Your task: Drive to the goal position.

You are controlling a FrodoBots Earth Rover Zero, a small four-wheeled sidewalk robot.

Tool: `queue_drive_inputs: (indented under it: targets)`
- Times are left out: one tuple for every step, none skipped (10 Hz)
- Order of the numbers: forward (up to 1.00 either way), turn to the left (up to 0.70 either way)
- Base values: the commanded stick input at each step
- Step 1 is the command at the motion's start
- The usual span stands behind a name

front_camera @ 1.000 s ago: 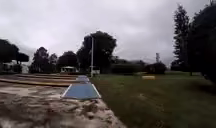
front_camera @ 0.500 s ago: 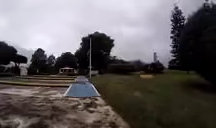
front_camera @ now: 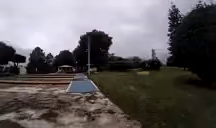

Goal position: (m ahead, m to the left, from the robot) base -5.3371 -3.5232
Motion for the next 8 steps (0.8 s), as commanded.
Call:
queue_drive_inputs:
  targets:
    - [0.0, 0.0]
    - [0.0, 0.0]
    - [0.0, 0.0]
    - [0.0, 0.0]
    - [0.0, 0.0]
    - [0.51, 0.0]
    - [0.7, 0.15]
    - [0.7, 0.35]
